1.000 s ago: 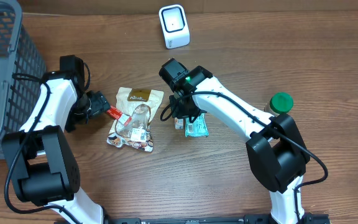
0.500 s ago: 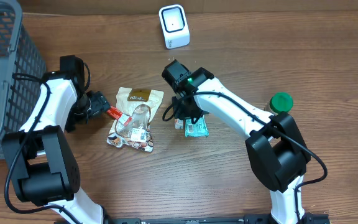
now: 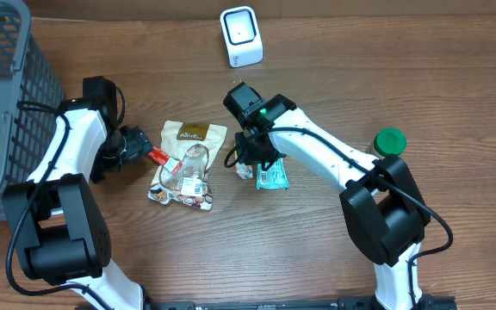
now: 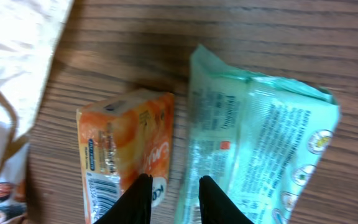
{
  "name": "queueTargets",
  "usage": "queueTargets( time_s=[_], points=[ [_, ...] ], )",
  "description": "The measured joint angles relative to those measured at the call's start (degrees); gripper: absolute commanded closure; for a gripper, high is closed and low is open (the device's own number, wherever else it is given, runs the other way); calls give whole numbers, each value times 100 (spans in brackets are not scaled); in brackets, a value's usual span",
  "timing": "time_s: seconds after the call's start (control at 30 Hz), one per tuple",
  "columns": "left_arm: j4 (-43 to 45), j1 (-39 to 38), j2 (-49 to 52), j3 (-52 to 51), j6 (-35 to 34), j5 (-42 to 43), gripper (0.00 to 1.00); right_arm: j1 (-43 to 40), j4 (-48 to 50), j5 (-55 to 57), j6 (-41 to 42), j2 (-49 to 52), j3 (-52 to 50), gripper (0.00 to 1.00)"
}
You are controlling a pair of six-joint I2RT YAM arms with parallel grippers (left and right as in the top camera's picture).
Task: Scan the item barcode
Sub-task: 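Shift the right gripper left and grasp the small orange packet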
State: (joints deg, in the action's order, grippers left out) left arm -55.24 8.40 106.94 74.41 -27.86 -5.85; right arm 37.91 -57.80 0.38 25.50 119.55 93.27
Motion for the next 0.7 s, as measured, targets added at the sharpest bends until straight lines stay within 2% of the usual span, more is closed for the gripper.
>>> queueTargets(
  time_s=[0.43, 0.7],
  points=[
    [0, 0, 0, 0, 2, 0, 1, 0, 79, -282, 4, 0, 0, 73],
    [0, 0, 0, 0, 2, 0, 1, 0, 144, -297, 321, 0, 0, 74]
  ],
)
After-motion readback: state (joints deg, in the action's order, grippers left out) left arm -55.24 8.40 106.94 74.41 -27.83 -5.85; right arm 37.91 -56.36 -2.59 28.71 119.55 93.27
